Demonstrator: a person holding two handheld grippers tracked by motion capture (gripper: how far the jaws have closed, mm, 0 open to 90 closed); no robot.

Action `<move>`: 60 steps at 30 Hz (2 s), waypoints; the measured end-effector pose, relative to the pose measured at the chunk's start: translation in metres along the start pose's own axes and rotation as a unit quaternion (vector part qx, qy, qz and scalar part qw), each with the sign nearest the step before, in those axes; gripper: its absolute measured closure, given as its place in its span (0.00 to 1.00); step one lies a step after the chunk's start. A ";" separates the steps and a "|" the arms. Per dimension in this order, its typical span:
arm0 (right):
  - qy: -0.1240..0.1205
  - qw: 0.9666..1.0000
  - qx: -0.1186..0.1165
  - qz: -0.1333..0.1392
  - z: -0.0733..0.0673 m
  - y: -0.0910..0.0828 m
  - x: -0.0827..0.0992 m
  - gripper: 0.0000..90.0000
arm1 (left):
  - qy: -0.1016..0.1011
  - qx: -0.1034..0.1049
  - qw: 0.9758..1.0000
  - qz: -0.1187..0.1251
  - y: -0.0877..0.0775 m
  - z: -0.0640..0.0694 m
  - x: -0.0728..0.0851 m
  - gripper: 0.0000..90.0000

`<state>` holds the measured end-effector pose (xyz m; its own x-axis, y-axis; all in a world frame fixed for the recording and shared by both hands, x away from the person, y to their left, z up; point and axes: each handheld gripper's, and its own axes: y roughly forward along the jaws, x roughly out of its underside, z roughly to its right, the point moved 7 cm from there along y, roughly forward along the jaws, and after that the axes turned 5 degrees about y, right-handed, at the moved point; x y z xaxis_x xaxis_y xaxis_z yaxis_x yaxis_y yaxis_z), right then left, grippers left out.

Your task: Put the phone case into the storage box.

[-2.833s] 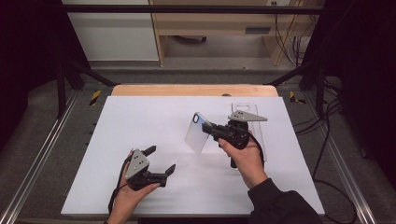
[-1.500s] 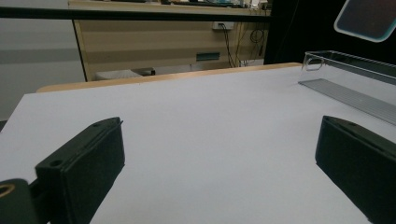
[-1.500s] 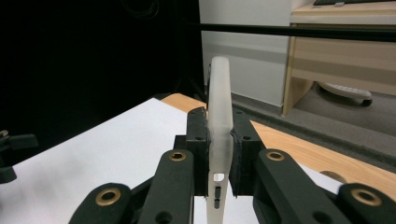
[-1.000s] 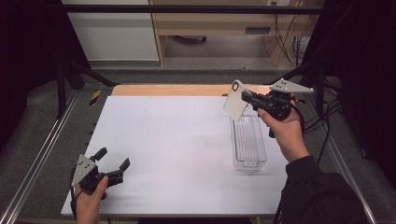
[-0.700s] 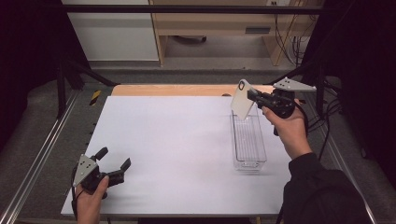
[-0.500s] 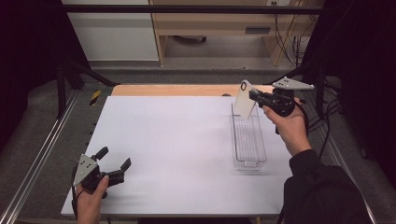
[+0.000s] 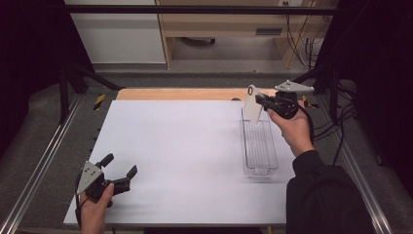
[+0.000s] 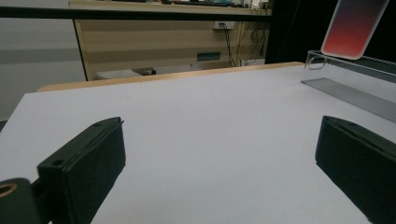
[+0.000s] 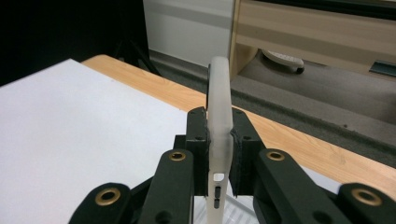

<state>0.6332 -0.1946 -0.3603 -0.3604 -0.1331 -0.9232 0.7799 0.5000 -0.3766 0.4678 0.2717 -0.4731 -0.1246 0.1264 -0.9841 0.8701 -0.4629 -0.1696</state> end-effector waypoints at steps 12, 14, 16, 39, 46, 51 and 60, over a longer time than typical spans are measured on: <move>0.012 1.000 0.009 -0.023 0.011 0.019 0.018 0.90 | -0.001 0.002 1.000 0.000 0.000 0.000 0.000 0.01; 0.018 0.999 0.011 -0.027 0.014 0.021 0.022 0.90 | -0.001 0.003 1.000 0.000 0.001 0.000 0.000 0.01; 0.025 0.999 0.007 -0.025 0.017 0.023 0.025 0.90 | 0.000 0.004 1.000 -0.001 0.001 0.001 0.000 0.01; 0.055 0.998 -0.004 -0.025 0.029 0.035 0.042 0.90 | 0.004 0.008 1.000 -0.005 0.004 0.004 0.001 0.01; 0.058 0.998 -0.010 -0.027 0.029 0.037 0.045 0.90 | 0.006 0.010 1.000 -0.007 0.004 0.005 0.001 0.01; 0.058 0.998 -0.008 -0.027 0.030 0.038 0.046 0.90 | 0.006 0.010 1.000 -0.006 0.004 0.005 0.001 0.01; 0.052 0.998 -0.005 -0.027 0.031 0.039 0.047 0.90 | 0.007 0.010 1.000 -0.008 0.004 0.006 0.002 0.01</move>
<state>0.6628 -0.2078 -0.4212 -0.4527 -0.0713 -0.8888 0.7531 0.5032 -0.4239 0.4681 0.2652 -0.4757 -0.1310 0.1462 -0.9805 0.8581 -0.4786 -0.1860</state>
